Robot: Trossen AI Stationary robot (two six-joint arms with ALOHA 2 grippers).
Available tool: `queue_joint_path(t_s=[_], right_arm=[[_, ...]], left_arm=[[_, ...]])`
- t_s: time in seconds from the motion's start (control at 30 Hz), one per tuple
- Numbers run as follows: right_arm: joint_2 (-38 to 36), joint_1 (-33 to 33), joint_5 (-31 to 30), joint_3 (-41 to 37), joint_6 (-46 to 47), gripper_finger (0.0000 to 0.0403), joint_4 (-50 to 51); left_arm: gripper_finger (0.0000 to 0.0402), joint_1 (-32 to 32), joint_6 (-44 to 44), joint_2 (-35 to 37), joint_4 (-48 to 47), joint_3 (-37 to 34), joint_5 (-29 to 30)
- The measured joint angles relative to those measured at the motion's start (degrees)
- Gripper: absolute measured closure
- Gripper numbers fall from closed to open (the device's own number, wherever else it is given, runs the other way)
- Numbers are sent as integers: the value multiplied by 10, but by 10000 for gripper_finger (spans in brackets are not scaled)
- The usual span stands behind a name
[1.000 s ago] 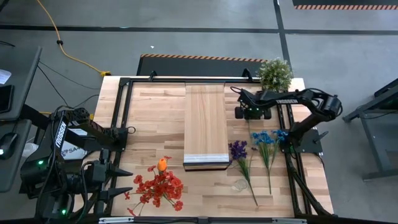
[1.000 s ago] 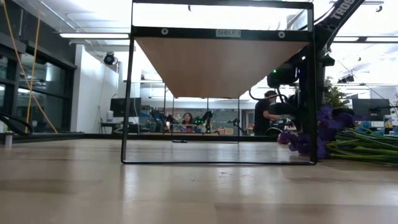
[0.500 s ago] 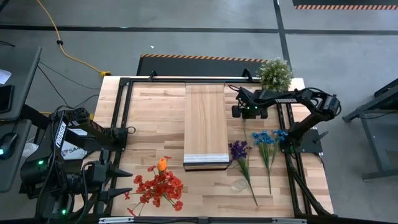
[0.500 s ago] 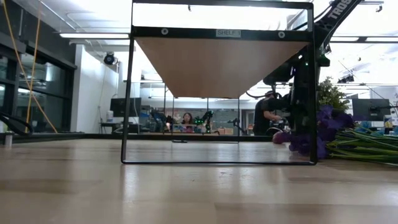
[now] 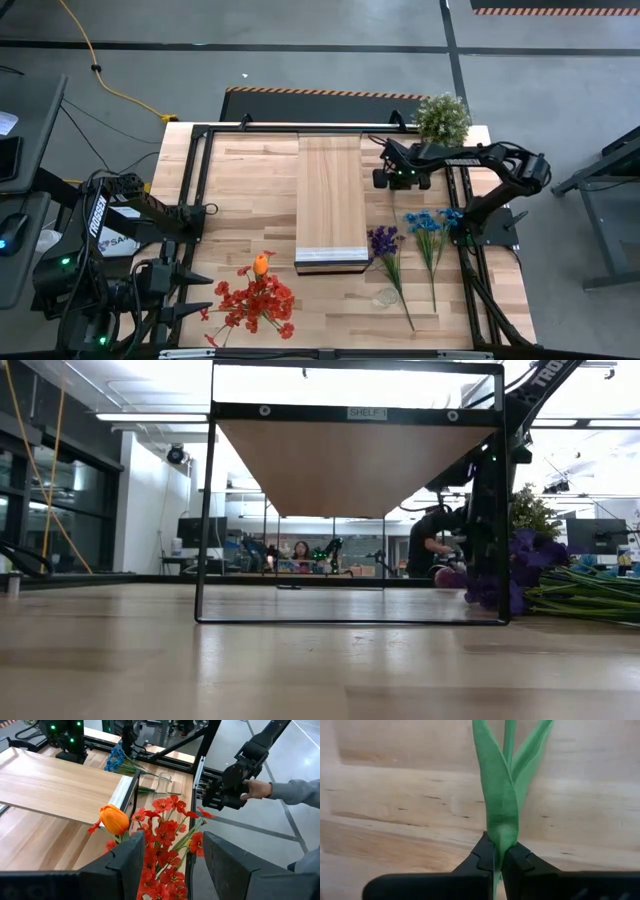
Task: Pick and place flowers into a vace then onto a shelf
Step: Put the dark red flower into the right transparent vase
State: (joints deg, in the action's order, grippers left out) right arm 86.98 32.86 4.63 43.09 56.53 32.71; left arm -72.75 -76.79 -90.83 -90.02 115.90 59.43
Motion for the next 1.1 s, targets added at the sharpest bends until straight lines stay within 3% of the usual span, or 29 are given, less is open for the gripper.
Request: queue_joint_path(t_s=[0.3,0.67,1.1], right_arm=[[-79,14,-22,0,-4,400,6],[-226,8,-28,0,1,400,-1],[-363,-87,-24,0,19,401,-110]], left_arm=[[169,0,0,0,0,0,1],[169,0,0,0,0,0,2],[169,0,0,0,0,0,2]])
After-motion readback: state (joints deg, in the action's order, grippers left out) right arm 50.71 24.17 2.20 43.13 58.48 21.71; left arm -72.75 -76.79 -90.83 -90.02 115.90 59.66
